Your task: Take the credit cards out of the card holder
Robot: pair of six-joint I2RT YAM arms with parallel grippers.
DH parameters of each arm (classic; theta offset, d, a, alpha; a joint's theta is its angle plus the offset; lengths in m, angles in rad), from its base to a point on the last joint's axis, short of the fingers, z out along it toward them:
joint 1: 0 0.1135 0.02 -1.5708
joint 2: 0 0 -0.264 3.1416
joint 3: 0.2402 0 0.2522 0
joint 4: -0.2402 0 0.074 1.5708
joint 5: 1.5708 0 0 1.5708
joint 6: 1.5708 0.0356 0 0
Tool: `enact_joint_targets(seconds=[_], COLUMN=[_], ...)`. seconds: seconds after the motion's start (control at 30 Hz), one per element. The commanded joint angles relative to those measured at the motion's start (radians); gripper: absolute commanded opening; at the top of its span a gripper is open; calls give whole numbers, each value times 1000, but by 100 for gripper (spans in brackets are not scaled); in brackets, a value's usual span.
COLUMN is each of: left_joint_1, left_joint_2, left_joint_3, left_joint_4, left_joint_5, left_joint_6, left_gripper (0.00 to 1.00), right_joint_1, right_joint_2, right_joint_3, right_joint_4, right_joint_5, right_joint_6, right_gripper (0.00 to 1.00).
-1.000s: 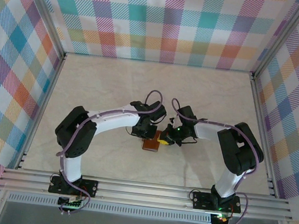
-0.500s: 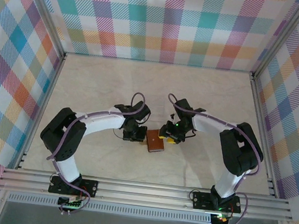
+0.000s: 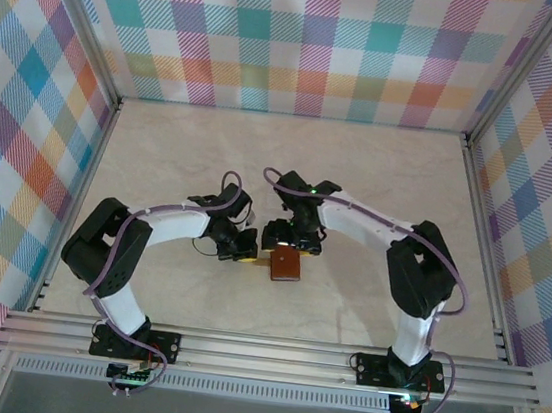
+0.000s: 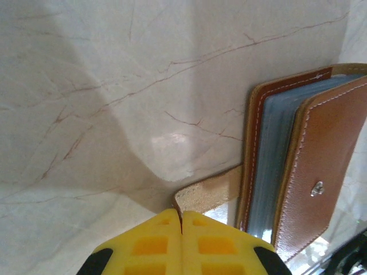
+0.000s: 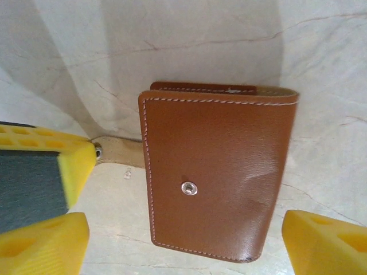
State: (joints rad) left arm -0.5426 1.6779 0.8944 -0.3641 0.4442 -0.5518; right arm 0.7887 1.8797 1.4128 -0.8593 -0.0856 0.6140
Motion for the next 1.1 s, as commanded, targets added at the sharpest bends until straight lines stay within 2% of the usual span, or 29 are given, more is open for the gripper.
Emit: enact_joint_targets(seconds=[0.0,0.17,0.5,0.87,1.07], left_joint_1=[25,38,39,52,56], left_joint_2=[4,24,18,-7,-24], left_joint_3=[-20,-26,-59,-69,-65], left_joint_4=[35,33,37,-1,-39], left_joint_5=[66,98,104,66,18], left_joint_6=[33,50,62,77,88], left_gripper=[1,1,1,1,1], right_joint_1=[19,33,37,38,35], right_joint_2=[52,111,145,92,32], right_joint_3=[54,96,108,103,88], right_joint_4=[-117,-150,-167,-179,-198], right_joint_5=[84,110,145,148,169], right_joint_6=[-15,-6,20,38,32], right_gripper=[95,100,100,99,93])
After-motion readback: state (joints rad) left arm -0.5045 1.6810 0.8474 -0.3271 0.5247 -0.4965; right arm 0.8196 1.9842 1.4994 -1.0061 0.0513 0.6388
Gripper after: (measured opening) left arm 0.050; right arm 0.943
